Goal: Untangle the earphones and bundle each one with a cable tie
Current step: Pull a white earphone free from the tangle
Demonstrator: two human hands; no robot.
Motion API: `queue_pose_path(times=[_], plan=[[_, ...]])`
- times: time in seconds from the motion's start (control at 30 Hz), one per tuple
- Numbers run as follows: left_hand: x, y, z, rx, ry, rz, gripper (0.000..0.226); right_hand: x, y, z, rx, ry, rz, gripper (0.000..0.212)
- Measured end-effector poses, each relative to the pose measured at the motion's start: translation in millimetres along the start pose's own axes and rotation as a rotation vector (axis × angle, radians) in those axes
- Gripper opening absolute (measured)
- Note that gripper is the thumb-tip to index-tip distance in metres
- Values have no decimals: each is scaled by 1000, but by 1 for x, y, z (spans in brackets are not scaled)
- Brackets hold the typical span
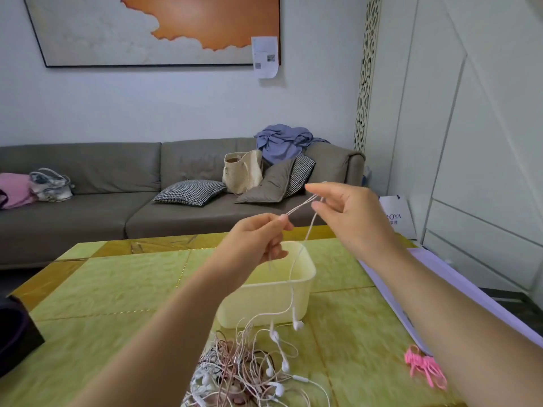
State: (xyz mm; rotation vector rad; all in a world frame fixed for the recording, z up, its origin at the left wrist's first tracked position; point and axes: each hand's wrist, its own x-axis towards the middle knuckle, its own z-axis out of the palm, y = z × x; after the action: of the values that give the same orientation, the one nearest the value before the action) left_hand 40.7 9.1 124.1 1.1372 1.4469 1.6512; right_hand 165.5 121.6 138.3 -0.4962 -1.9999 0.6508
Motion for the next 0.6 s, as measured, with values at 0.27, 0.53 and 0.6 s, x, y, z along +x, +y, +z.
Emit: queue_pose_path(times=[0.27,0.53,0.6], plan=[[-7,-11,-39,-40,82,-30,25,-7,35,2,-178,111,68,11],[-8,-30,-58,231,141,8,21,-16,63,11,-402,141,238,16],[-8,-33,-61,352,150,26,21,-16,67,8,-426,172,280,17]])
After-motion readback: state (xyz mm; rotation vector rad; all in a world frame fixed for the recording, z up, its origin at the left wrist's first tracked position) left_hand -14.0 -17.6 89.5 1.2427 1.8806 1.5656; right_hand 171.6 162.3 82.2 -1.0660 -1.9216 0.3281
